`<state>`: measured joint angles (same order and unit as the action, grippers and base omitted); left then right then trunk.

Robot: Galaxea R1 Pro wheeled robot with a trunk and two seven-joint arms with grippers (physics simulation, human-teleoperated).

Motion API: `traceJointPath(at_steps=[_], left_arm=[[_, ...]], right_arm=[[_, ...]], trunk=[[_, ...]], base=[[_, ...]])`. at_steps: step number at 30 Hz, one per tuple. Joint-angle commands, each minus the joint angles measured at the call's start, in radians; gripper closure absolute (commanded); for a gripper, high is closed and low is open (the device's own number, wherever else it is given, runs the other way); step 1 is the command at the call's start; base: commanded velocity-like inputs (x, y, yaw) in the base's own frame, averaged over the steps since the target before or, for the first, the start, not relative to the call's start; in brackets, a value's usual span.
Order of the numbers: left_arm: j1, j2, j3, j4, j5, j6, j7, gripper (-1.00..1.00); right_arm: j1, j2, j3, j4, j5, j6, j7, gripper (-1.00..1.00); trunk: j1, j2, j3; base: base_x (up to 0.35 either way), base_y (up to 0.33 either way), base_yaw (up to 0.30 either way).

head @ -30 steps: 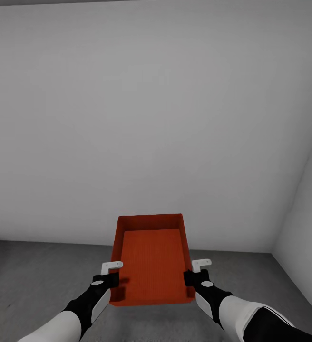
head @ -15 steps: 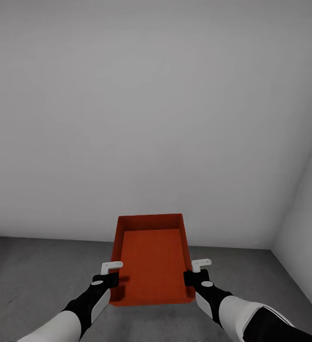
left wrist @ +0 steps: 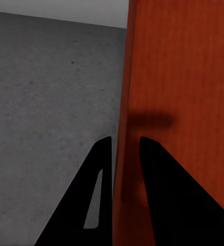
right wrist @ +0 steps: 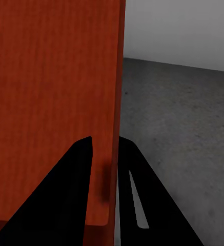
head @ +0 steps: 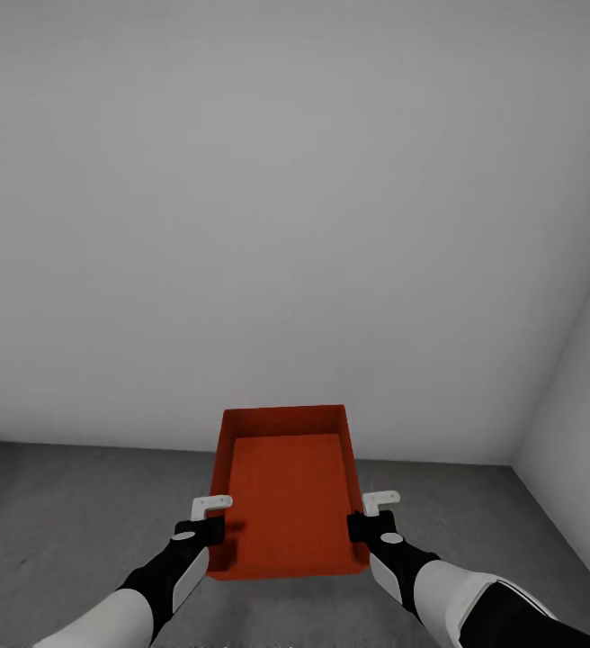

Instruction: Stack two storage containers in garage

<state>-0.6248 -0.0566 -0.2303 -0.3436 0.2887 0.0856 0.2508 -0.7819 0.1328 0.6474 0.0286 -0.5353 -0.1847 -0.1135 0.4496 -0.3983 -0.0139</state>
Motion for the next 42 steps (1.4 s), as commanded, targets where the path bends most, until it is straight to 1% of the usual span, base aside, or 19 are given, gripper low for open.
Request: traceJointPath(at_steps=[1, 42], left_arm=[[-0.001, 0.001, 0.039, -0.005, -0.016, -0.024, 0.054, 1.00], [-0.001, 0.003, 0.039, -0.004, -0.017, -0.024, 0.054, 1.00]], right_arm=[[0.000, 0.001, -0.042, 0.002, 0.001, -0.002, 0.049, 1.00], [0.000, 0.001, -0.042, 0.002, 0.001, -0.002, 0.049, 1.00]], trunk=[[0.000, -0.002, -0.003], [0.000, -0.002, -0.069]], base=[[0.000, 0.000, 0.000], [0.000, 0.000, 0.000]])
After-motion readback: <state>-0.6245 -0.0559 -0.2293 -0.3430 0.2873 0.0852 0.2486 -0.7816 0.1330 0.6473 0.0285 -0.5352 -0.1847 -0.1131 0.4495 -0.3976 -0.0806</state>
